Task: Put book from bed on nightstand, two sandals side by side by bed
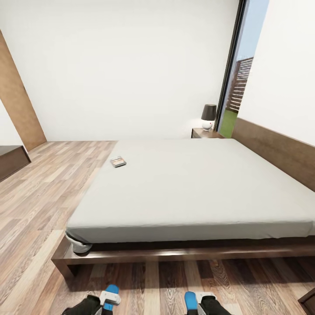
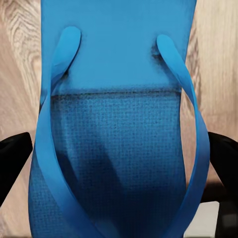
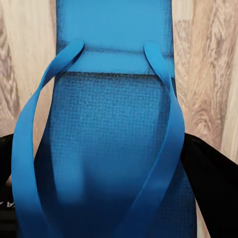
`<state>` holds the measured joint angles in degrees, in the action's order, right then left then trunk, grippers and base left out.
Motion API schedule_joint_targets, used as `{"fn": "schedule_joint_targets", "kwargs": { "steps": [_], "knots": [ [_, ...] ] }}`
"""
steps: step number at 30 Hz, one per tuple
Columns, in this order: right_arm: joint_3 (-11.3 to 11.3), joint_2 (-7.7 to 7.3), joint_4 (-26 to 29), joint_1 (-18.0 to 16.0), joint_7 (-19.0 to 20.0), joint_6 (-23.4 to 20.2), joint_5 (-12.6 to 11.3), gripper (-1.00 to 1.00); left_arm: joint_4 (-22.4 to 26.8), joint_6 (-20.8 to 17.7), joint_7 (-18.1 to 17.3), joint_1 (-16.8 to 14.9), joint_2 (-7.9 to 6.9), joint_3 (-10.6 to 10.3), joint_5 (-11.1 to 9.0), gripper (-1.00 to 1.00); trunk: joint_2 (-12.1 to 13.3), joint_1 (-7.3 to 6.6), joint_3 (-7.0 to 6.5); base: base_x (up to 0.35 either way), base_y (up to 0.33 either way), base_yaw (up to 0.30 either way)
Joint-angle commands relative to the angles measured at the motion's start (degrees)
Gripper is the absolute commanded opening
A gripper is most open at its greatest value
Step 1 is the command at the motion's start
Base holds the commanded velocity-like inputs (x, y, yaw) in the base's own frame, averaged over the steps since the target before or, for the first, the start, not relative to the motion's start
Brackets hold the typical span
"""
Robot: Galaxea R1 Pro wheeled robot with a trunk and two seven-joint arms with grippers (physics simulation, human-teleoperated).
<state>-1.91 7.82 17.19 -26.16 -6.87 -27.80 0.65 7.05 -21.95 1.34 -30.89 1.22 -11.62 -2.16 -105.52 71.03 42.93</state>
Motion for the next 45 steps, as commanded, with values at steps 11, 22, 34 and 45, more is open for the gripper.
{"fn": "schedule_joint_targets", "kwargs": {
  "steps": [11, 22, 34, 45],
  "knots": [
    [-0.2, 0.13, 0.29, -1.5, -0.2, -0.41, -0.03, -1.0, 0.06, -4.86, -0.01, -3.01, 0.14, -0.18, -0.19, -1.0, -0.02, -0.01, 0.05, 0.0, 0.0, 0.0],
    [-0.2, 0.13, 0.21, -3.21, -0.25, -0.5, -0.11, -1.0, 0.07, -5.69, 0.01, -3.42, 0.06, -0.03, -0.46, -1.0, -0.02, -0.01, 0.05, 0.0, 0.0, 0.0],
    [-0.2, 0.1, 0.19, -3.36, -0.32, -0.46, -0.08, -1.0, 0.07, -4.81, 0.07, -3.31, 0.01, 0.01, -0.49, -1.0, -0.02, -0.01, 0.05, 0.0, 0.0, 0.0],
    [-0.16, 0.11, 0.02, -3.37, -0.34, -0.42, 0.11, -1.0, 0.07, -1.2, 0.09, -3.19, 0.01, -0.07, -0.48, -1.0, -0.83, 0.43, 0.41, 0.0, 0.0, 0.0]
  ]
}}
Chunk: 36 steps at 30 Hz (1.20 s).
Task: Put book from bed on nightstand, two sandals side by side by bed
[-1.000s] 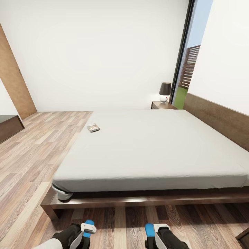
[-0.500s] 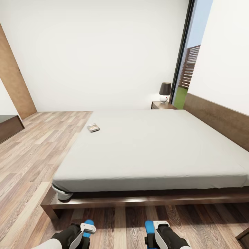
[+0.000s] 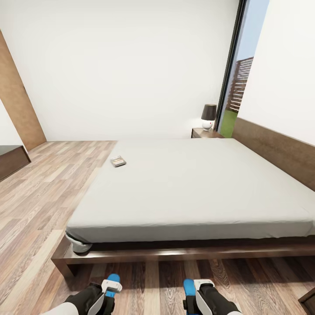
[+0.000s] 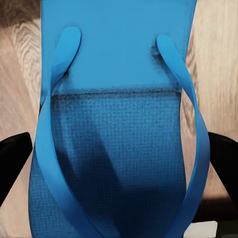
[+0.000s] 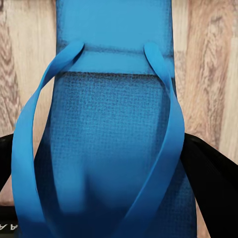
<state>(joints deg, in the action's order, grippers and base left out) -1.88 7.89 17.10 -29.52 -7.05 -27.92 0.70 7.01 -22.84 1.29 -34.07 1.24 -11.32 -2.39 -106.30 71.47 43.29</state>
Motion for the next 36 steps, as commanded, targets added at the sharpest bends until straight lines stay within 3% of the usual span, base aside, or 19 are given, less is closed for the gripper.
{"fn": "schedule_joint_targets", "kwargs": {
  "steps": [1, 19, 36],
  "knots": [
    [-0.18, 0.02, 0.09, -0.01, -0.16, -0.3, 0.08, -1.0, 0.11, -0.15, 0.15, 0.0, 0.01, -0.36, -0.25, -1.0, -0.44, 0.22, 0.24, 0.0, 0.0, 0.0],
    [-0.03, 0.01, 0.28, -1.36, -0.24, -0.38, 0.46, -1.0, 0.04, 2.74, 0.19, 0.0, -0.28, -0.43, -0.23, -1.0, -7.66, 4.17, 3.47, 0.0, 0.0, 0.0],
    [0.29, -0.14, 0.53, -1.42, 0.01, -0.42, 0.7, -1.0, 0.02, 3.05, 0.2, -0.01, -0.3, -0.37, -0.25, -1.0, -14.48, 7.91, 6.52, 0.0, 0.0, 0.0]
  ]
}}
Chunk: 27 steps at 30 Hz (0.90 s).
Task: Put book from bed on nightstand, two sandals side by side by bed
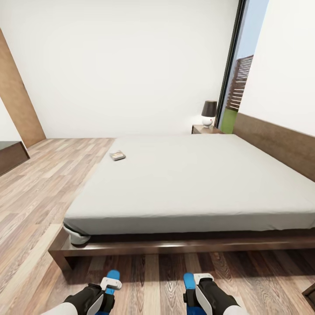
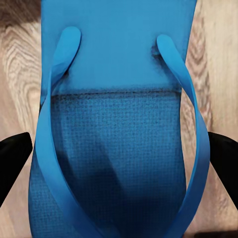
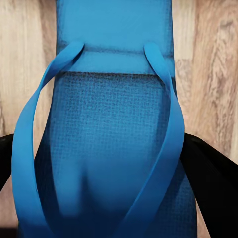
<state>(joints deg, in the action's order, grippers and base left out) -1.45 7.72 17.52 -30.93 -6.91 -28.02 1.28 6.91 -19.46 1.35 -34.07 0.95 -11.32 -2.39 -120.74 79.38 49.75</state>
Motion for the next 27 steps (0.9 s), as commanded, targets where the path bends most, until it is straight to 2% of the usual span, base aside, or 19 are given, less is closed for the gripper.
{"fn": "schedule_joint_targets", "kwargs": {
  "steps": [1, 27],
  "knots": [
    [-0.14, 0.03, 0.12, -0.01, -0.13, -0.3, 0.12, -1.0, 0.12, -0.32, 0.14, -0.01, 0.0, -0.37, -0.25, -1.0, -0.44, 0.22, 0.24, 0.0, 0.0, 0.0],
    [0.07, -0.38, 0.15, -0.01, 0.12, -0.09, 0.13, -1.0, 0.15, 3.28, 0.12, -0.01, -0.07, -0.46, -0.16, -1.0, -10.87, 5.93, 4.9, 0.0, 0.0, 0.0]
  ]
}}
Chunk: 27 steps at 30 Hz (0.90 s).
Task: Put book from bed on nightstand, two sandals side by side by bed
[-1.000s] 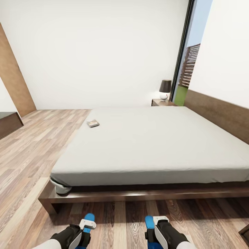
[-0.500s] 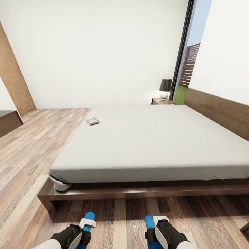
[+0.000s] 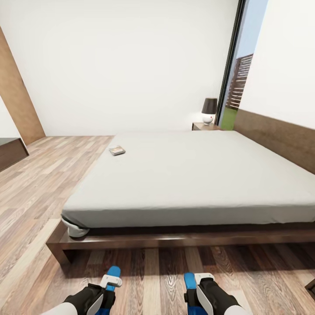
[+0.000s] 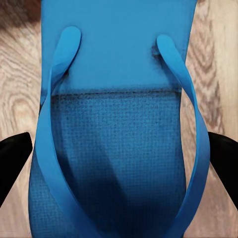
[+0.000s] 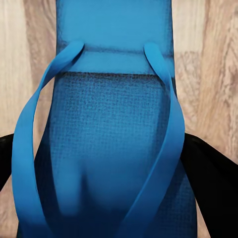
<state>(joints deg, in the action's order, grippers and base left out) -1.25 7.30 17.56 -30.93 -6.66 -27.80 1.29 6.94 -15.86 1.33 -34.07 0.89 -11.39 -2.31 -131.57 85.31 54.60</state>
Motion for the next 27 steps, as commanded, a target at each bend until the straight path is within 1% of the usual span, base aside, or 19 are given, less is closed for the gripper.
{"fn": "schedule_joint_targets", "kwargs": {
  "steps": [1, 13, 15, 17, 21, 27],
  "knots": [
    [-0.13, 0.02, 0.11, -0.01, -0.13, -0.28, 0.12, -1.0, 0.13, -0.22, 0.14, -0.01, -0.01, -0.39, -0.24, -1.0, -0.44, 0.21, 0.24, 0.0, 0.0, 0.0],
    [-0.16, -0.01, 0.38, -0.01, 0.02, -0.01, 0.17, -1.0, 0.14, 0.15, 0.08, -0.03, -0.01, -0.39, -0.24, -1.0, -5.25, 2.85, 2.39, 0.0, 0.0, 0.0],
    [-0.11, -0.01, 1.01, 0.01, 0.08, 0.0, 0.15, -1.0, 0.15, 0.17, 0.08, -0.03, -0.01, -0.39, -0.24, -1.0, -6.05, 3.29, 2.75, 0.0, 0.0, 0.0],
    [-0.04, -0.04, 3.27, 0.09, 0.18, -0.04, 0.13, -1.0, 0.16, 0.18, 0.08, -0.03, -0.01, -0.39, -0.24, -1.0, -6.85, 3.73, 3.11, 0.0, 0.0, 0.0],
    [-0.05, -0.08, 4.91, 0.14, 0.29, -0.01, 0.12, -1.0, 0.16, 0.2, 0.08, -0.03, -0.01, -0.39, -0.24, -1.0, -8.46, 4.61, 3.83, 0.0, 0.0, 0.0],
    [0.05, -0.04, 5.71, 0.21, 0.35, 0.07, 0.12, -1.0, 0.17, 0.21, 0.08, -0.03, -0.01, -0.39, -0.24, -1.0, -10.87, 5.92, 4.9, 0.0, 0.0, 0.0]
  ]
}}
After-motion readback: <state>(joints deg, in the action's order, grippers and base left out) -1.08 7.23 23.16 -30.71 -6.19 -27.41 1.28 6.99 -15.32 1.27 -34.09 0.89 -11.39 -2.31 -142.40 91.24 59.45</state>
